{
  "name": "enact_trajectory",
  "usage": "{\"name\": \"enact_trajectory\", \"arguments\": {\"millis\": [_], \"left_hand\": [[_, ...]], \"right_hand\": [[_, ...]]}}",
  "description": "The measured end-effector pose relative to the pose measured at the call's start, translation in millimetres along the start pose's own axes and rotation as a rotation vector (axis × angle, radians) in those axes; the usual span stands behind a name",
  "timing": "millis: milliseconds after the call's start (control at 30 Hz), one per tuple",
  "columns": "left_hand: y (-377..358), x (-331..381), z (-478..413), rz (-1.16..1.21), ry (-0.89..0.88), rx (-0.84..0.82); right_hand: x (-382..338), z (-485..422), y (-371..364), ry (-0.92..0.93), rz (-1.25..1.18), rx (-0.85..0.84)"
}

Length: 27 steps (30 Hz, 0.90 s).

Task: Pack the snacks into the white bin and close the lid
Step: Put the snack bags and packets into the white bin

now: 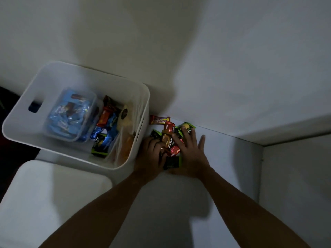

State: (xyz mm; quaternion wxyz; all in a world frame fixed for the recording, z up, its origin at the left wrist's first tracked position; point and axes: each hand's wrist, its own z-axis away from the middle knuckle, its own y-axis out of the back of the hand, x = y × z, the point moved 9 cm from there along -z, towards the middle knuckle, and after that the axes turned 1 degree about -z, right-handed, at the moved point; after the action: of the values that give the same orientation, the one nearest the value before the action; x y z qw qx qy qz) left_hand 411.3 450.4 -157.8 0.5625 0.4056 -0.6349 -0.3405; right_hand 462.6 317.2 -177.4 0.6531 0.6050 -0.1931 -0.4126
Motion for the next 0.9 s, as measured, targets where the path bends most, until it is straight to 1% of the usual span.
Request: {"name": "enact_trajectory", "arguments": {"millis": [100,167,300,400,467,600,667,767,833,900], "left_hand": [[3.6,-1.7,-0.2,-0.012,0.028,0.035],[5.1,-0.8,0.2,-0.025,0.033,0.029],[7.1,1.1,-0.4,-0.04,0.011,0.018],[5.0,-2.4,-2.3,-0.019,0.05,0.012],[1.7,-3.4,-3.1,-0.023,0.051,0.008],[-5.2,-0.8,-5.6,-0.052,-0.006,-0.01],[-5.0,-0.7,-8.4,-0.07,0.003,-0.003],[1.3,3.8,-14.3,-0.067,0.009,0.024],[3.5,10.3,-18.5,-0.131,-0.034,0.006],[1.0,17.2,-22.3,-0.209,-0.1,-0.022]], "right_hand": [[-1.3,-1.6,4.5,0.024,-0.001,0.011],[2.2,3.3,6.2,0.023,-0.02,0.043],[12.1,16.9,12.8,-0.031,-0.047,0.142],[16.5,16.2,26.9,-0.052,-0.058,0.196],[16.2,7.9,31.9,-0.025,-0.037,0.166],[9.4,-8.7,15.6,0.095,0.044,-0.001],[10.3,-7.6,7.5,0.102,0.067,-0.038],[14.2,8.6,5.3,0.095,0.043,0.027],[19.3,20.6,7.2,0.084,0.003,0.089],[23.1,28.7,8.2,0.071,-0.012,0.115]]}}
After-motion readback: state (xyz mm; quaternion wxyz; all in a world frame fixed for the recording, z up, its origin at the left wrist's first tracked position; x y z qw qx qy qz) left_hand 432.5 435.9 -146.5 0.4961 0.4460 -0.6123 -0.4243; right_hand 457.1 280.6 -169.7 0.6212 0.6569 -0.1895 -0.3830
